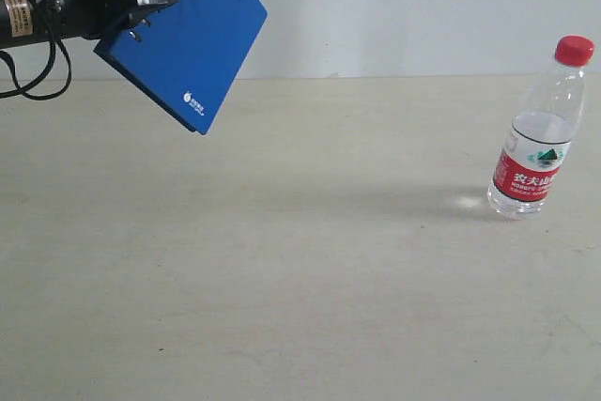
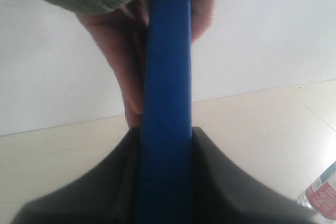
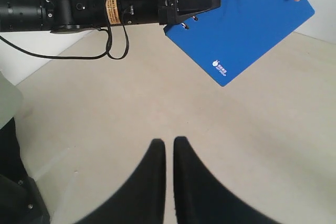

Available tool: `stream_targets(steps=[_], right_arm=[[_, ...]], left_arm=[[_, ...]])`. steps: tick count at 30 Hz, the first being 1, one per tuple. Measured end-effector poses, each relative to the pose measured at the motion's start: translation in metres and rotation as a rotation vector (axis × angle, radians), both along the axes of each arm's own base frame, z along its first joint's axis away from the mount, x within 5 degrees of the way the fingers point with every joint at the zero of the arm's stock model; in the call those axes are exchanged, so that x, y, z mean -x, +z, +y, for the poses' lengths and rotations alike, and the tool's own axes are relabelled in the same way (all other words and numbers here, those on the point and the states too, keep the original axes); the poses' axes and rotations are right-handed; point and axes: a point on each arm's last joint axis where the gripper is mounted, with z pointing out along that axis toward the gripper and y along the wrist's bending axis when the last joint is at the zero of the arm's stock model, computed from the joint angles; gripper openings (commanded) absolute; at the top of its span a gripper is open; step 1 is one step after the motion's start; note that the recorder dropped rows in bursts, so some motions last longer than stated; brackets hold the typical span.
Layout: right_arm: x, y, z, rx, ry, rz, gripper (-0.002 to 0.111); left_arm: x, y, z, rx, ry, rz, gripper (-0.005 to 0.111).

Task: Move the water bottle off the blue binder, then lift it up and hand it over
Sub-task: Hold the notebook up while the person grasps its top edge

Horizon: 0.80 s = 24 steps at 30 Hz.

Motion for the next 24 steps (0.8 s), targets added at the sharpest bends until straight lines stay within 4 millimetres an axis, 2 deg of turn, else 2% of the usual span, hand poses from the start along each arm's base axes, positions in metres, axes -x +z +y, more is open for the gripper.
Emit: stream_targets(steps=[24], right_arm=[[-0.0002, -0.0001, -0.0002, 0.003, -0.002, -0.002, 0.001]], left_arm=[[0.0016, 0.0019, -0.0026, 0.011, -0.035, -0.019, 0.004]])
